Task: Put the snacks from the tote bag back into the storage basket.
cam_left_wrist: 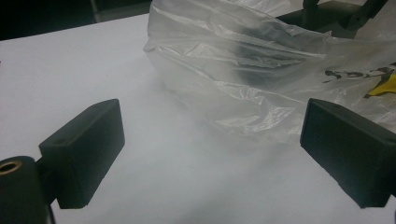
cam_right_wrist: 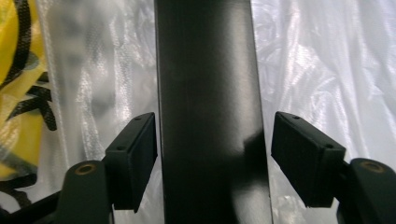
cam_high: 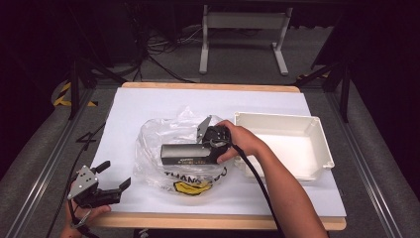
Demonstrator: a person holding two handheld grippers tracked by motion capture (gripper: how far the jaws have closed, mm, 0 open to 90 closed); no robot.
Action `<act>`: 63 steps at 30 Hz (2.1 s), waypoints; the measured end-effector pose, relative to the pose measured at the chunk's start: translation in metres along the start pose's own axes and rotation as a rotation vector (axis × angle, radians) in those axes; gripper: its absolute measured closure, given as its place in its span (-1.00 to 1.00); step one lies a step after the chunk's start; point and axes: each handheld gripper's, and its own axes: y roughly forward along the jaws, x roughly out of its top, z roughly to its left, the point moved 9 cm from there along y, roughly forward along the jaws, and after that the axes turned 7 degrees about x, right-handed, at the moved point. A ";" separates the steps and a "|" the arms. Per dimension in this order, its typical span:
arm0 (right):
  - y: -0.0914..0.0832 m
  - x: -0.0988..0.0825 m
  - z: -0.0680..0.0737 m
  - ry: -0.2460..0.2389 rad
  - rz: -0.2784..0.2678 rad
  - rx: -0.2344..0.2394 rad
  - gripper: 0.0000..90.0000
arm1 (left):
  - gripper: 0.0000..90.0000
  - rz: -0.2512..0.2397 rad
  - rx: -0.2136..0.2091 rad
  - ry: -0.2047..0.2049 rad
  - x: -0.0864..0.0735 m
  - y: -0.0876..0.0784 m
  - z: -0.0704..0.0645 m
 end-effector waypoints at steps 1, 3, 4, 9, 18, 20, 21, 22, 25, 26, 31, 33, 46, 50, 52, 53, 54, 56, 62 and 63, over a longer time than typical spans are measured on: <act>0.000 0.000 0.000 0.000 0.000 0.000 -0.26 | -0.84 0.000 0.000 0.000 0.000 0.000 0.000; 0.003 0.001 0.000 -0.013 0.037 0.004 -0.21 | -0.84 0.000 0.001 0.000 0.000 0.000 0.000; 0.003 0.001 0.000 -0.013 0.037 0.004 -0.21 | -0.84 0.000 0.001 0.000 0.000 0.000 0.000; 0.006 0.001 0.001 -0.028 0.065 0.001 -0.11 | -0.84 0.008 -0.005 0.003 -0.001 0.000 0.000; 0.004 0.002 0.003 -0.038 0.044 0.001 -0.05 | -0.84 0.013 -0.005 0.005 -0.001 0.000 -0.001; 0.003 0.003 0.003 -0.043 0.037 0.000 -0.05 | -0.84 0.005 -0.001 0.004 0.000 0.001 -0.001; 0.003 0.003 0.004 -0.044 0.034 -0.003 -0.05 | -0.84 0.005 -0.004 0.007 0.000 0.001 -0.001; 0.002 0.003 0.004 -0.045 0.035 0.002 -0.05 | -0.84 0.005 -0.002 0.007 0.000 0.001 -0.001; 0.001 0.004 0.005 -0.052 0.034 0.003 -0.05 | -0.84 0.003 -0.006 0.007 0.000 0.001 -0.001; 0.001 0.005 0.005 -0.055 0.028 -0.002 -0.05 | -0.84 0.003 -0.007 0.006 0.000 0.001 -0.001; 0.000 0.006 0.006 -0.055 0.026 -0.005 -0.05 | -0.84 0.002 -0.008 0.005 0.000 0.001 -0.001; -0.001 0.006 0.006 -0.057 0.027 -0.003 -0.05 | -0.84 0.006 -0.010 0.005 0.000 0.001 -0.001; -0.015 0.009 0.008 -0.065 0.005 -0.041 -0.05 | -0.84 0.001 -0.009 0.005 0.001 0.001 -0.001; -0.022 0.010 0.009 -0.074 -0.007 -0.042 -0.05 | -0.84 0.002 -0.007 0.006 0.001 0.000 -0.001; -0.026 0.010 0.008 -0.077 -0.009 -0.053 -0.05 | -0.84 0.001 -0.008 0.002 0.001 0.000 -0.001; -0.029 0.011 0.008 -0.079 -0.013 -0.058 -0.05 | -0.84 0.002 -0.007 0.002 0.001 0.000 -0.001; -0.031 0.012 0.008 -0.082 -0.019 -0.064 -0.05 | -0.84 0.002 -0.007 0.004 0.001 0.000 -0.001; -0.034 0.013 0.008 -0.083 -0.027 -0.067 -0.05 | -0.84 0.002 -0.008 0.003 0.001 0.000 -0.001; -0.042 0.015 0.009 -0.084 -0.046 -0.075 -0.05 | -0.84 0.003 -0.009 0.008 0.001 0.000 -0.001; -0.043 0.015 0.009 -0.088 -0.045 -0.075 -0.05 | -0.84 0.003 -0.008 0.003 0.001 0.000 -0.001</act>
